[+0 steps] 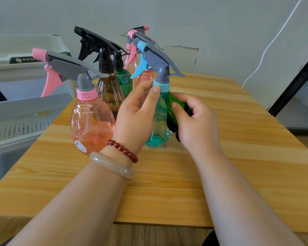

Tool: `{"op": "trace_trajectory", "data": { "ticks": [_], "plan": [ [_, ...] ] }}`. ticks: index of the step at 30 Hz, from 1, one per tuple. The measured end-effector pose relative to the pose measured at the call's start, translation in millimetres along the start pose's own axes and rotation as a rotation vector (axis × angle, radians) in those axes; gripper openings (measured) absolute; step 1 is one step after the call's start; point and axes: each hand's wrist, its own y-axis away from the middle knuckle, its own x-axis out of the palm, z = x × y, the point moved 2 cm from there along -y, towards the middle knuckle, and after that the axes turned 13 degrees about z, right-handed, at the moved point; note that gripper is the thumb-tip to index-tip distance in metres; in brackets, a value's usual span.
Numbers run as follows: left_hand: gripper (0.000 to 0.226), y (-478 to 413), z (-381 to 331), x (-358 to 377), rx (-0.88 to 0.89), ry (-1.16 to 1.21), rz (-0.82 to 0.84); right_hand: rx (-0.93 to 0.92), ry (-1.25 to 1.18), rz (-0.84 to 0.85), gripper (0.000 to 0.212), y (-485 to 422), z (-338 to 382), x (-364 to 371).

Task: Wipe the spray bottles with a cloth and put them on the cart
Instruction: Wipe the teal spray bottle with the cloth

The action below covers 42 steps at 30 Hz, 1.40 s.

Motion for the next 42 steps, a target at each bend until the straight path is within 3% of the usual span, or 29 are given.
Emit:
{"op": "trace_trajectory", "data": {
  "ticks": [2,7,11,17,21,27,31,33,35,37,42],
  "plan": [
    [0.018,-0.4,-1.4,-1.2,-0.014,0.050,0.013,0.043,-0.018,0.021,0.035,-1.4,0.2,-1.7],
    [0.027,-1.9,5.0,1.4,0.019,-0.054,0.013,-0.095,-0.228,-0.170,0.025,-0.9,10.3,-2.7],
    [0.028,-1.6,5.0,2.1,0.030,-0.068,0.044,-0.155,-0.025,-0.154,0.027,3.2,10.6,5.4],
    [0.024,-0.2,2.8,-2.3,0.014,-0.007,0.010,-0.025,-0.012,-0.040,0.024,2.9,4.5,-0.5],
    [0.012,1.3,2.2,5.0,0.035,0.034,0.051,-0.071,-0.298,-0.187,0.022,0.3,13.3,-3.1],
    [0.022,-1.0,9.0,3.5,0.031,-0.059,0.047,-0.094,-0.080,-0.049,0.026,0.0,11.7,-4.2],
    [0.018,-0.5,3.8,1.3,0.025,-0.058,0.005,0.073,-0.045,0.078,0.031,-2.2,4.6,-10.7],
    [0.020,-0.6,3.4,1.5,0.026,-0.039,0.010,0.111,-0.163,0.031,0.030,-2.2,6.6,-11.7],
    [0.025,-1.2,5.1,2.9,0.034,-0.019,0.032,0.120,-0.454,-0.061,0.030,-2.8,9.7,-10.3],
    [0.028,0.0,5.7,8.2,0.046,-0.007,0.071,0.105,-0.592,-0.051,0.030,-2.7,11.8,-6.6],
    [0.028,-0.9,9.2,5.8,0.084,-0.123,0.029,0.045,-0.218,0.084,0.032,-2.8,4.2,-5.5]
  ]
}}
